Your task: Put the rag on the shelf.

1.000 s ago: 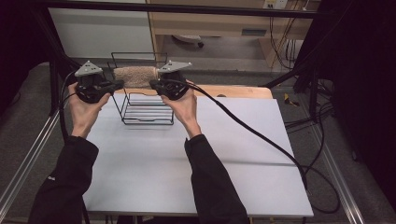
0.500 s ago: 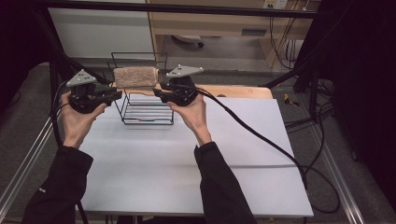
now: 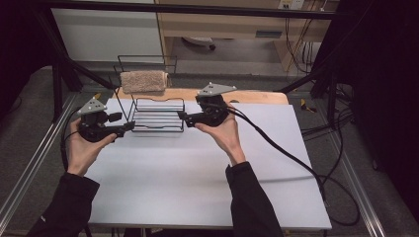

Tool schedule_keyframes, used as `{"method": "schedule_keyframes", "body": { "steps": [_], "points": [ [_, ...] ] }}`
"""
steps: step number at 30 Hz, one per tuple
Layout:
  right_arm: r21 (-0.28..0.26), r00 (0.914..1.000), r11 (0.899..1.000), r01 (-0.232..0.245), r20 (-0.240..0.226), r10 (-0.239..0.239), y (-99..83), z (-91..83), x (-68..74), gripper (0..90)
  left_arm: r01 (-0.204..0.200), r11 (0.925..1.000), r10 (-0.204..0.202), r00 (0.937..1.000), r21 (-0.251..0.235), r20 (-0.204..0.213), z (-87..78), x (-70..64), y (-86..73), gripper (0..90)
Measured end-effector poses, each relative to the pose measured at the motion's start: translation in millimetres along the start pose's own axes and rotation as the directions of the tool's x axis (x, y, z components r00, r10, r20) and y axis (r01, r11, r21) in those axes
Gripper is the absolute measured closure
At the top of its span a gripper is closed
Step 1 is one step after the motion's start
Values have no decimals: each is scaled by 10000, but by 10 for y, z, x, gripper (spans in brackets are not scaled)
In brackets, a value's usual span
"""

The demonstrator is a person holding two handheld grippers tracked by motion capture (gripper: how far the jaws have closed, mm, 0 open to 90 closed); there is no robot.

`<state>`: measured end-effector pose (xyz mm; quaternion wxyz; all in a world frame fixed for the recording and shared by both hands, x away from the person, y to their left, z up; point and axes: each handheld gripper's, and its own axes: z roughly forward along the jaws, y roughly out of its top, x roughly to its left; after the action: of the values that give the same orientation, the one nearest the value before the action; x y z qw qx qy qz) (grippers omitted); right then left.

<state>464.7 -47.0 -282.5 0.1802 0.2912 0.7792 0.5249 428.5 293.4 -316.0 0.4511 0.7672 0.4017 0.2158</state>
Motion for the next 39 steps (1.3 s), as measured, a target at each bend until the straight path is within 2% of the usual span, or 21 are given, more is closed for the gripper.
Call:
{"method": "schedule_keyframes", "body": {
  "steps": [4,12,20,24,31,39],
  "points": [
    [153,9998,9997,-199,64,198,-157,-108,-90,87,-81,9996,80,10000,269,51,82,-62,-145,289],
    [569,9973,9961,-670,342,651,-563,-334,-299,34,-98,9968,84,9998,790,181,190,-162,-441,210],
    [854,9886,9860,-1434,587,1387,-1031,-603,-495,7,-94,9966,77,9998,814,208,188,-272,-689,115],
    [971,9878,9838,-1504,548,1456,-1235,-715,-540,7,-176,9960,157,9996,881,221,208,-319,-787,97],
    [1209,9884,9811,-1508,338,1477,-1578,-866,-579,7,-71,9961,17,9981,882,613,266,-384,-985,97],
    [1340,9855,9764,-1695,202,1683,-1938,-1026,-637,7,-321,9947,238,9961,976,845,315,-447,-1142,98]
  ]
}}
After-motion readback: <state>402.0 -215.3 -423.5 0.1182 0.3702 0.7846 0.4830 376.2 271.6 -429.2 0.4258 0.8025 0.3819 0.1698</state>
